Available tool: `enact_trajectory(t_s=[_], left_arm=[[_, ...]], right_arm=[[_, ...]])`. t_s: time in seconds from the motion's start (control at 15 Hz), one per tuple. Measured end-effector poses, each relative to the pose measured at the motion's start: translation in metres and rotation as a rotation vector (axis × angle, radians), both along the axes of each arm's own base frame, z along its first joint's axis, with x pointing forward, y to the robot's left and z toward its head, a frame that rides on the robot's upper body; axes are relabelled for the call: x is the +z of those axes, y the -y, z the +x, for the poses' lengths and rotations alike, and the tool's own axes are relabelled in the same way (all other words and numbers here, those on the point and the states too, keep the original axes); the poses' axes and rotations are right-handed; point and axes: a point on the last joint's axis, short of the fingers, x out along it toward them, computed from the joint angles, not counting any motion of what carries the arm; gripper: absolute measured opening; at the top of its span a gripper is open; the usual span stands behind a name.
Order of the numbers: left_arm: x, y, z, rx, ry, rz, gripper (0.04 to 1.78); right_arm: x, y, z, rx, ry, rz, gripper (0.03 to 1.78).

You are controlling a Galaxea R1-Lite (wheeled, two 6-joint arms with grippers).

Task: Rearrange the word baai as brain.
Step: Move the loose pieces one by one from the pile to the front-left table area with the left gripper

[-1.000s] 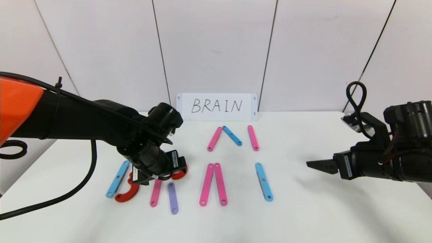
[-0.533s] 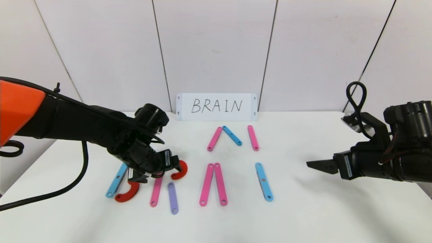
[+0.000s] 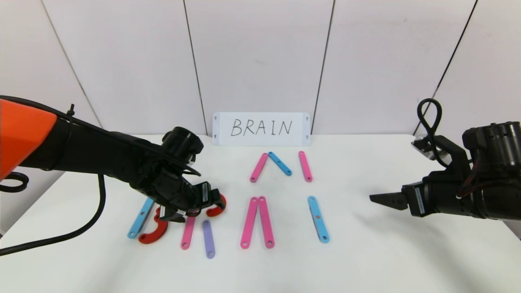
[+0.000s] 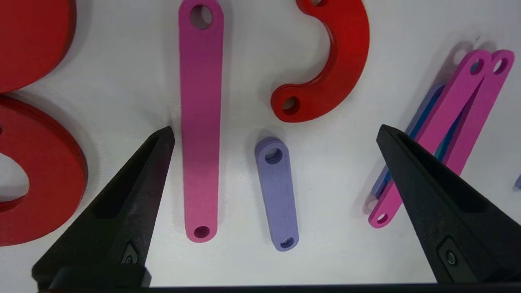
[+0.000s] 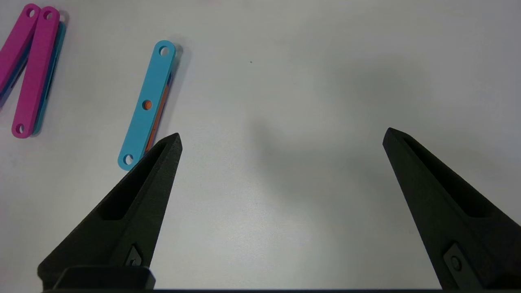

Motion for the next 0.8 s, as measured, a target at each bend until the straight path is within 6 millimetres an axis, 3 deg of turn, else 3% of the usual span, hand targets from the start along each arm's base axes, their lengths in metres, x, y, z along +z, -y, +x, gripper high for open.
enact_trajectory(t_s=[0.8], left_arm=[[-0.001, 0.013, 0.001, -0.037, 0.032, -0.024, 1.74]], right_arm=[[0.000, 0.000, 0.000, -0.003, 0.000, -0.001, 1.73]])
